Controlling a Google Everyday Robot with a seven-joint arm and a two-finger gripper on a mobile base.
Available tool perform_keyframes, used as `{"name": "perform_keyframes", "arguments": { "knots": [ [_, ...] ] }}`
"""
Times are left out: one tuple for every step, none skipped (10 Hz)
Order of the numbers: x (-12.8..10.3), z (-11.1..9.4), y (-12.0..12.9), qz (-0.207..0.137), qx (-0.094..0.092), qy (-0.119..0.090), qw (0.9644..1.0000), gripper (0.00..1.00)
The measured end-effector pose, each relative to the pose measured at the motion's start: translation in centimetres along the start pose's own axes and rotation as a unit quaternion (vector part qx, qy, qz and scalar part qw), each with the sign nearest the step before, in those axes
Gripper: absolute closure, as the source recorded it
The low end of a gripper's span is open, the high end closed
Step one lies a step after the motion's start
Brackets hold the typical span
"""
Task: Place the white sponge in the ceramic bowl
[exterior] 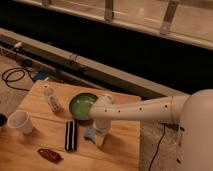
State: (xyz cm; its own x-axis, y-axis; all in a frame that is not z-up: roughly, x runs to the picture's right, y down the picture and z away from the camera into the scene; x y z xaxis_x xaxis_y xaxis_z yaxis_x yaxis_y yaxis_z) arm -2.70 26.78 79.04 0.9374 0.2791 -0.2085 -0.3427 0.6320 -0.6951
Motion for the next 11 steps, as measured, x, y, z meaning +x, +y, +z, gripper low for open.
{"name": "perform_keyframes", "arguments": {
  "knots": [
    [-0.1,-0.2,-0.1,-0.001,0.003,0.0,1.0,0.93],
    [-0.1,-1.1,-0.5,0.0,0.013,0.002,0.9999,0.93],
    [0.2,-2.5,-1.3,0.005,0.026,0.006,0.9996,0.93],
    [0.5,-4.2,-2.2,0.011,0.039,0.009,0.9991,0.93],
    [0.9,-6.2,-3.4,0.017,0.057,0.012,0.9982,0.93],
    [1.4,-7.5,-4.8,0.02,0.07,0.014,0.9973,0.93],
    [1.6,-8.5,-5.9,0.022,0.076,0.013,0.9968,0.93],
    [2.0,-9.3,-7.1,0.023,0.082,0.015,0.9962,0.93],
    [1.6,-10.0,-8.6,0.016,0.088,0.016,0.9959,0.93],
    [0.8,-10.2,-9.4,0.009,0.089,0.018,0.9959,0.93],
    [-0.2,-10.2,-10.0,0.001,0.089,0.019,0.9959,0.93]
  ]
}}
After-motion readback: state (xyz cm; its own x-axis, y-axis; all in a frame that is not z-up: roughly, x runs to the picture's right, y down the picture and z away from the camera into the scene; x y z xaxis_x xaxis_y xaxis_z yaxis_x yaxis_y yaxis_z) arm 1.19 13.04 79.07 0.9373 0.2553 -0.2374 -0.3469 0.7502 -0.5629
